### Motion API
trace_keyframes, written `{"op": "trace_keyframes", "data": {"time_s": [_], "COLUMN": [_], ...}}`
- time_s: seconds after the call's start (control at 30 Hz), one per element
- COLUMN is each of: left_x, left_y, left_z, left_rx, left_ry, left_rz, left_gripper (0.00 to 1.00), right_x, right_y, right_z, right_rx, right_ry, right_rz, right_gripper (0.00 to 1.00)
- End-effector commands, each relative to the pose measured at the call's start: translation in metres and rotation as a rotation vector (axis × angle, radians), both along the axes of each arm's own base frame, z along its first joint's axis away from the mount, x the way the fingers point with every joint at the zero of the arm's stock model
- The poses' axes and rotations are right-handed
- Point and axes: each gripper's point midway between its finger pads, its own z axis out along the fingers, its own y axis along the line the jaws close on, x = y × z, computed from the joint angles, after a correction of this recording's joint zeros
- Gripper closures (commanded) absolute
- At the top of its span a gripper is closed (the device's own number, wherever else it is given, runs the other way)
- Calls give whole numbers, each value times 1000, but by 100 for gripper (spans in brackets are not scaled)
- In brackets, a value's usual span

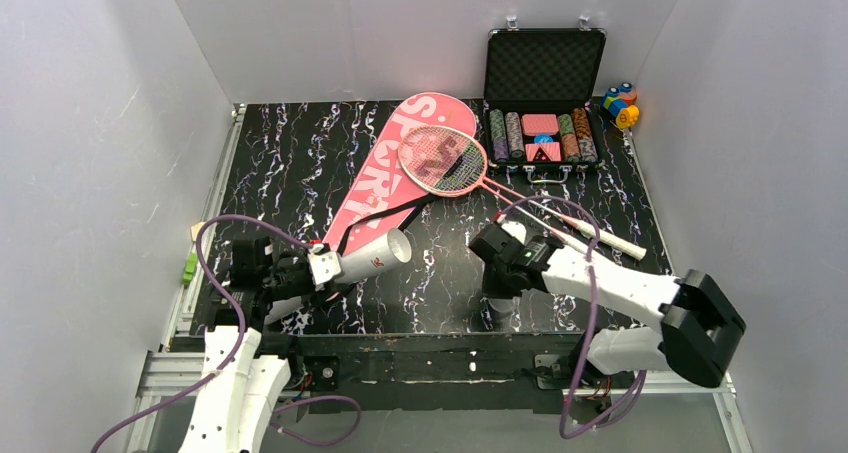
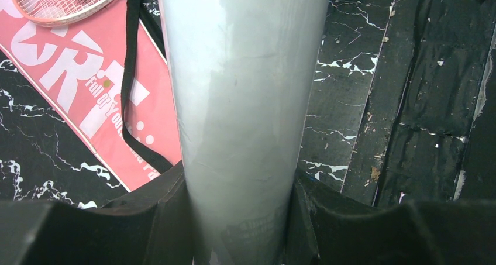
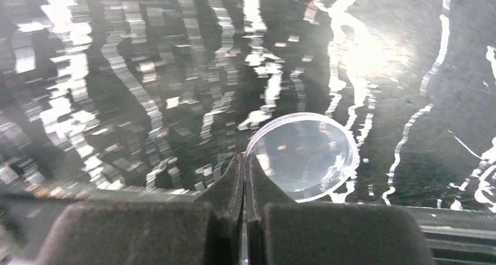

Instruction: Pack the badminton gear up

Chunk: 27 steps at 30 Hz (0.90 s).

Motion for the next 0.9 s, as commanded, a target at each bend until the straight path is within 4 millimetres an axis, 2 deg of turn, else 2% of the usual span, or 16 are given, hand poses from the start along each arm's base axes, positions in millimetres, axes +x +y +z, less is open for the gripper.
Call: {"op": "trace_keyframes", "data": {"time_s": [0.0, 0.03, 0.1, 0.17, 0.23, 0.33, 0.4, 0.6, 0.87], "left_x": [-6, -7, -7, -7, -8, -11, -13, -18, -19], "left_y": [-6, -6, -7, -8, -8, -8, -9, -11, -14], "left_z": [-2, -3, -3, -2, -1, -2, -2, 1, 5], "left_rx": [-30, -31, -31, -35, -35, -33, -35, -41, -53], "left_ry": [15, 19, 15, 15, 14, 10, 6, -10, -10], "left_rz": [-39, -40, -43, -48, -51, -66, -79, -103, -119], "left_gripper": [94, 94, 94, 94, 94, 94, 94, 94, 94], "right_x": [13, 11, 10, 3, -6, -22, -28, -37, -37], "right_y": [59, 71, 83, 90, 97, 112, 121, 142, 160], "right_z": [104, 133, 186, 228, 258, 287, 298, 311, 300], "right_rx": [352, 443, 572, 672, 745, 856, 915, 1037, 1042], "right_ry": [-164, -207, -295, -357, -388, -391, -388, -370, -322], "right_rz": [170, 226, 295, 374, 453, 577, 632, 719, 750], "right_gripper": [99, 99, 99, 99, 99, 99, 99, 99, 99]}}
